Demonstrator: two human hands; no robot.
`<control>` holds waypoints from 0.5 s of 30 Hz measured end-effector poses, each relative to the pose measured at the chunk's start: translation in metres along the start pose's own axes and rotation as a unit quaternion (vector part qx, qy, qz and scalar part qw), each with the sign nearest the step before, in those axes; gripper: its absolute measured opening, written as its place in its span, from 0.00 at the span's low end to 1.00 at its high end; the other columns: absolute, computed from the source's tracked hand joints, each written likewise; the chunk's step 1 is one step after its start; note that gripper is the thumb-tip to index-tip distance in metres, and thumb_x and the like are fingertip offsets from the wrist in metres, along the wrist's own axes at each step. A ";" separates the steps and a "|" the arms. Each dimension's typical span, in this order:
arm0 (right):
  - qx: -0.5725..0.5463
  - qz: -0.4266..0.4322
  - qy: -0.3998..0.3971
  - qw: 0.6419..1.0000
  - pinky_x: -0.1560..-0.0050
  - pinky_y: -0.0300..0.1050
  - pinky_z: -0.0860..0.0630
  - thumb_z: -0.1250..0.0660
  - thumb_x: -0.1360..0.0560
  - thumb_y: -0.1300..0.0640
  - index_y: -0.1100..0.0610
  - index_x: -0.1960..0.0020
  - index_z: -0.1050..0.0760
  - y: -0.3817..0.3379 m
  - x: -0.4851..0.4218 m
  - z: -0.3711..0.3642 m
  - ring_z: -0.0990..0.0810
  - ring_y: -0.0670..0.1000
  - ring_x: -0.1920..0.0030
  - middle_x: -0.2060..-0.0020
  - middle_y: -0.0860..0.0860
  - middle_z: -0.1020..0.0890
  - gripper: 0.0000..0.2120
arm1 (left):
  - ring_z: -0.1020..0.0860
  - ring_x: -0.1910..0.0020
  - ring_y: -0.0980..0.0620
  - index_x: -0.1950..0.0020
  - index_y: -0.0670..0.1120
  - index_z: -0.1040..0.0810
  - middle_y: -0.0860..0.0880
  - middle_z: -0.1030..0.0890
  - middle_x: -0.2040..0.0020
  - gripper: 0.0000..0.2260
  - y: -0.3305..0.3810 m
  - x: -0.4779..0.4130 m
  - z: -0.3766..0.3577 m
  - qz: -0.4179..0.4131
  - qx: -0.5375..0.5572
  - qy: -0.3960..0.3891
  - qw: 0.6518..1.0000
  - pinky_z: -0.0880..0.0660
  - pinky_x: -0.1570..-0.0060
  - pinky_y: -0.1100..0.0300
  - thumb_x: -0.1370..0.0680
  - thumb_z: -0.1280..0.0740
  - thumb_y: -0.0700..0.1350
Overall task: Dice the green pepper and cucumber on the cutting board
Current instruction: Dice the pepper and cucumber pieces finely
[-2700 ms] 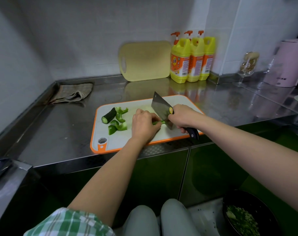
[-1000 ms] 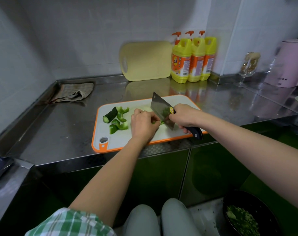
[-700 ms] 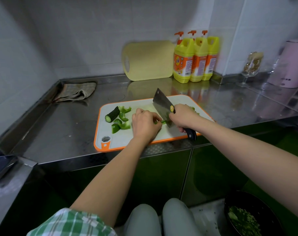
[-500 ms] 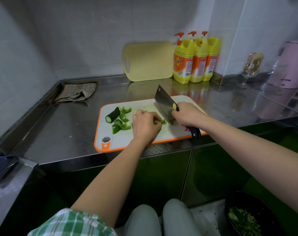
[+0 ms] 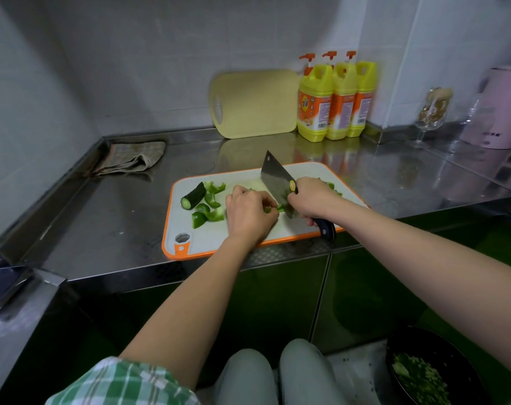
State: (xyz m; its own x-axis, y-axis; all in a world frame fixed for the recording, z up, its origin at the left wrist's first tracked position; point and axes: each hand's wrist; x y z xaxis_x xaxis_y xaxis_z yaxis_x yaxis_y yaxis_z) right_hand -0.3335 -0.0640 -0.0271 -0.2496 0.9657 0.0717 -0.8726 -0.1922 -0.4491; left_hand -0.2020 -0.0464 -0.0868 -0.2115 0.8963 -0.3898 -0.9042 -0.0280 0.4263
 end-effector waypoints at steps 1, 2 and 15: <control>-0.010 0.004 0.009 1.000 0.82 0.34 0.34 0.46 0.22 0.64 0.63 0.53 0.32 0.002 -0.001 0.000 0.27 0.50 0.84 0.71 0.59 0.24 0.05 | 0.32 0.45 0.47 0.52 0.56 0.17 0.50 0.22 0.56 0.08 0.001 0.001 0.001 -0.004 -0.009 -0.003 1.000 0.41 0.53 0.56 0.29 0.31 0.52; -0.018 0.009 0.017 1.000 0.83 0.34 0.34 0.46 0.22 0.63 0.63 0.53 0.32 0.004 -0.001 0.001 0.27 0.50 0.84 0.71 0.59 0.25 0.05 | 0.32 0.44 0.47 0.51 0.56 0.17 0.51 0.22 0.56 0.09 0.003 0.002 0.003 -0.007 -0.016 -0.006 1.000 0.40 0.52 0.56 0.29 0.30 0.53; -0.003 0.011 -0.035 0.999 0.82 0.33 0.34 0.45 0.23 0.63 0.63 0.59 0.30 0.004 0.006 0.005 0.25 0.51 0.81 0.71 0.58 0.23 0.08 | 0.32 0.44 0.47 0.53 0.58 0.17 0.51 0.26 0.55 0.06 -0.003 -0.001 -0.003 0.016 0.015 -0.004 1.000 0.43 0.54 0.59 0.28 0.31 0.51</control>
State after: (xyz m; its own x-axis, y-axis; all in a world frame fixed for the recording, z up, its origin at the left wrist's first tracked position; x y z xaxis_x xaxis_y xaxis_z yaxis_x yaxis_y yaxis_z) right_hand -0.3406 -0.0597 -0.0239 -0.2984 0.9464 0.1235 -0.8641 -0.2129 -0.4561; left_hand -0.2003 -0.0486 -0.0902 -0.2360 0.8989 -0.3691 -0.8859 -0.0430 0.4619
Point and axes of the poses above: each hand's wrist, its own x-axis away from the middle knuckle, its own z-axis out of the back of the hand, y = z × x
